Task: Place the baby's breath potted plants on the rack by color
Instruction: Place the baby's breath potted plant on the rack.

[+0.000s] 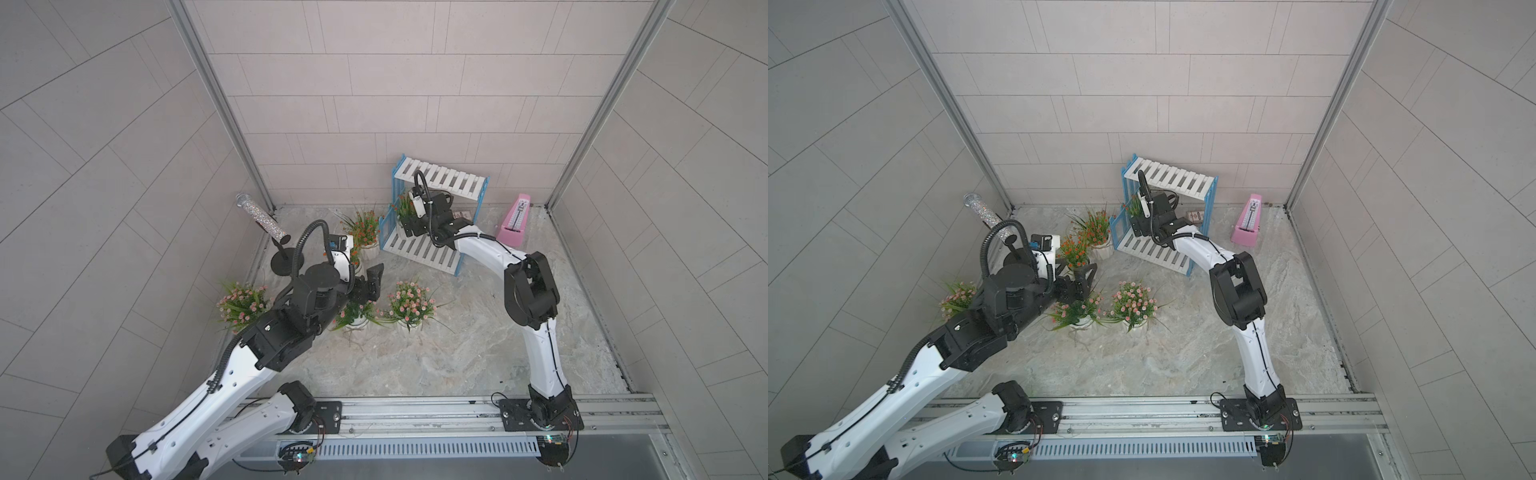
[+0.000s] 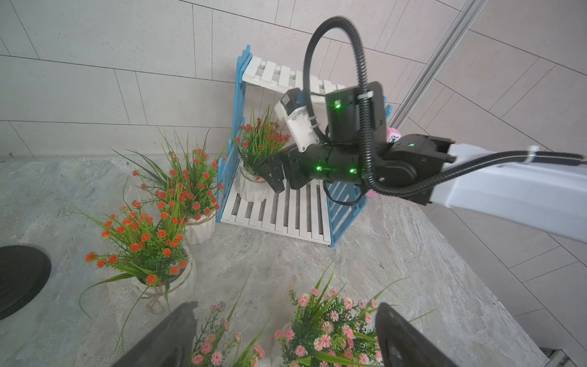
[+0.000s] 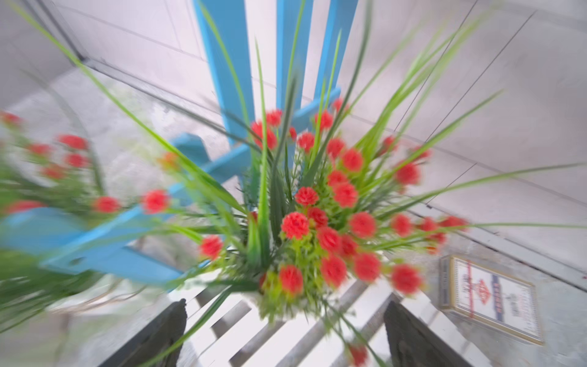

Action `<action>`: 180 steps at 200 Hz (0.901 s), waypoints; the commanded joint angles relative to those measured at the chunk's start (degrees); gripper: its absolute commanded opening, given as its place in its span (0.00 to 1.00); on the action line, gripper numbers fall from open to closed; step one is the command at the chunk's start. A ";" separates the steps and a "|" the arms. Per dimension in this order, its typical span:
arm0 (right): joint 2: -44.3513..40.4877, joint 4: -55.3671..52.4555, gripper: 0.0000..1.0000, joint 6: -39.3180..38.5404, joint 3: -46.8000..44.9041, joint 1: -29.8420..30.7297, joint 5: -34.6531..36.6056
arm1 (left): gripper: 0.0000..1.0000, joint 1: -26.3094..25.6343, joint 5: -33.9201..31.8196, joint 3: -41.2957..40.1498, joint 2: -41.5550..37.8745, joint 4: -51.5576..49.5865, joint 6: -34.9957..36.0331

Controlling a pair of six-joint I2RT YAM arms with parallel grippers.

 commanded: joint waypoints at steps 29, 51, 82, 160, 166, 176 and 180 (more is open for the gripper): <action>-16.36 -0.65 0.99 4.13 -14.17 0.57 -10.96 | 0.92 0.59 -1.49 0.22 -0.10 -2.18 -0.06; -19.95 -2.81 1.00 4.08 -17.25 1.95 -17.61 | 0.92 0.99 -2.44 0.41 0.36 -3.64 0.09; -17.25 -11.41 0.99 -0.38 -12.65 5.71 -23.27 | 0.92 2.56 -2.84 0.26 -0.38 -4.94 0.00; -2.60 -15.92 0.97 -6.82 -3.68 12.40 -25.60 | 0.92 10.04 -2.30 1.69 -2.29 -14.28 -0.71; -1.89 -15.94 0.97 -7.24 -3.21 12.89 -25.82 | 0.92 10.98 -1.55 1.48 -2.30 -14.61 -0.90; -0.56 -15.53 0.97 -7.52 -2.86 13.62 -25.87 | 0.92 12.35 -0.06 0.94 -2.28 -14.98 -1.24; -0.04 -15.35 0.97 -7.62 -2.66 13.85 -25.93 | 0.92 12.86 0.48 0.70 -2.25 -14.99 -1.35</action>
